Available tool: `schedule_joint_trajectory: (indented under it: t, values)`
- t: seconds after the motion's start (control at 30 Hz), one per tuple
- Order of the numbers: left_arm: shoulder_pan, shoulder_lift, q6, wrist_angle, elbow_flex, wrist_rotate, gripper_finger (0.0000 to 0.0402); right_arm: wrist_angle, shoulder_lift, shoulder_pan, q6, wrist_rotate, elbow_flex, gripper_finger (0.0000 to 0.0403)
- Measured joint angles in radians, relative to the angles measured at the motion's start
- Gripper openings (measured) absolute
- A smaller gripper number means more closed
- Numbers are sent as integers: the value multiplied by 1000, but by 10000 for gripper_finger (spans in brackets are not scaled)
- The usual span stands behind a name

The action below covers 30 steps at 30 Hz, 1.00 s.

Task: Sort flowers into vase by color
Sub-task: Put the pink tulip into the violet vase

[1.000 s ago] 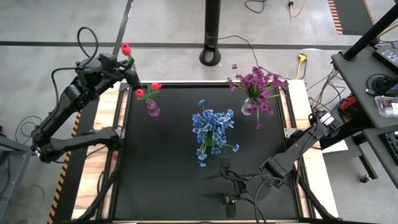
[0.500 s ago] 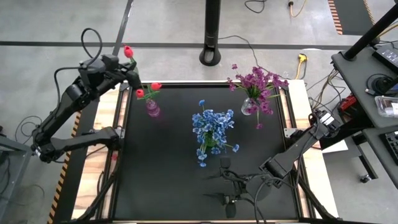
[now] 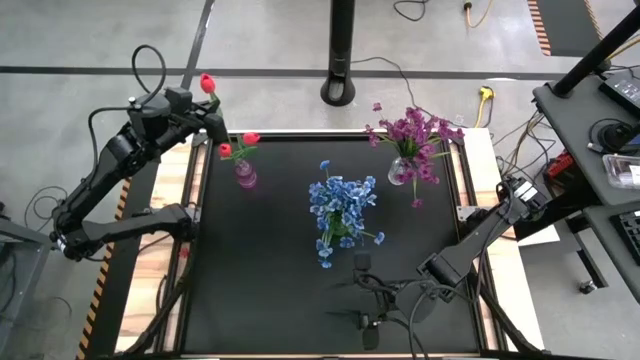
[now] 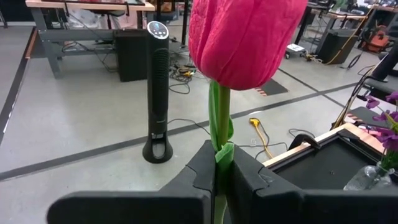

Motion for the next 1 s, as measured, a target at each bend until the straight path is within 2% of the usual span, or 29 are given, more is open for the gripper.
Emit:
schedule_joint_trajectory:
  t: [1.0]
  values:
    - [0, 34, -8, 0, 0, 0, 12, 0, 0, 0, -11, 0, 0, 217]
